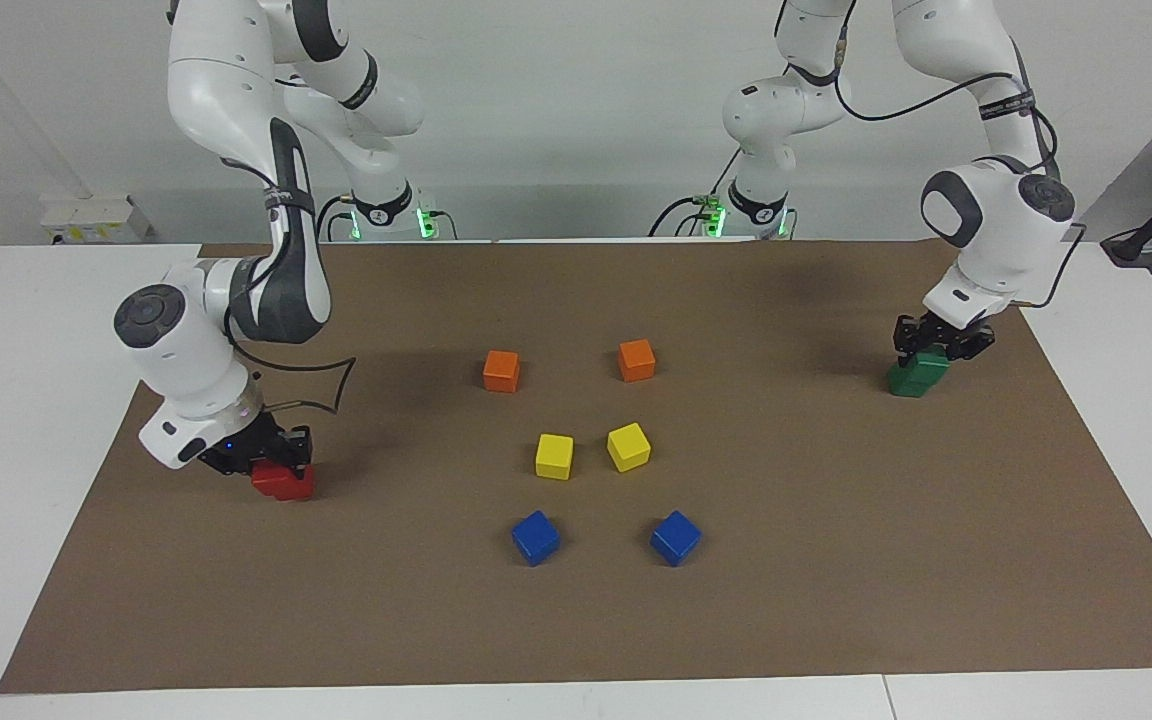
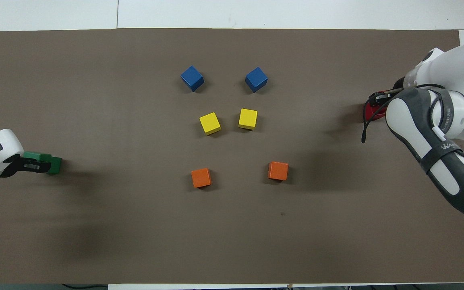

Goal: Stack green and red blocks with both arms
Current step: 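Lower the green block onto the other green block with the left gripper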

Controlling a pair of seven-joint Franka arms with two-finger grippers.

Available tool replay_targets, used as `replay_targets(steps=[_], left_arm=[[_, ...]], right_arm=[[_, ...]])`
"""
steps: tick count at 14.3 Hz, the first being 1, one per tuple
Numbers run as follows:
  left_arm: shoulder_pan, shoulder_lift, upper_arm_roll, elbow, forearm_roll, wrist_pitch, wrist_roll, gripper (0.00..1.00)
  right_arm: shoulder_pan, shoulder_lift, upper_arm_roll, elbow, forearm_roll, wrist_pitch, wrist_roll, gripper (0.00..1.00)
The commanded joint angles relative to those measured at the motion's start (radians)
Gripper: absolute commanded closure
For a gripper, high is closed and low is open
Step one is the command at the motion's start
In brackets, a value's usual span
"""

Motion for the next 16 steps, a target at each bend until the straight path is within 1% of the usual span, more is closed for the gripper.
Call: replay_targets(steps=[1,9,10,11,12,13,16], left_arm=[[0.014,-0.01,-0.008,-0.024,0.001,0.031,0.008,1.0],[0.016,0.003,-0.008,-0.024,0.001,0.028,0.012,1.0],[0.016,0.003,-0.008,-0.024,0.001,0.026,0.012,0.96],[0.016,0.003,-0.008,-0.024,0.001,0.028,0.012,0.68],[0.016,0.003,-0.008,-0.024,0.001,0.028,0.012,0.03],[0.016,0.003,-0.008,-0.022,0.001,0.026,0.012,0.0],[0.016,0.005,-0.008,-0.018,0.001,0.02,0.012,0.0]], right_arm=[[-0.007,-0.016,0.008,-0.054,0.014,0.034,-0.036,1.0],[-0.007,-0.023,0.006,-0.082,0.013,0.034,-0.059,1.0],[-0.007,-0.023,0.006,-0.082,0.014,0.034,-0.062,1.0],[-0.007,-0.025,0.006,-0.086,0.013,0.034,-0.063,1.0],[-0.007,-0.025,0.006,-0.088,0.014,0.034,-0.063,1.0],[-0.007,-0.025,0.006,-0.088,0.013,0.034,-0.063,1.0],[-0.007,-0.026,0.006,-0.091,0.013,0.034,-0.063,1.0]])
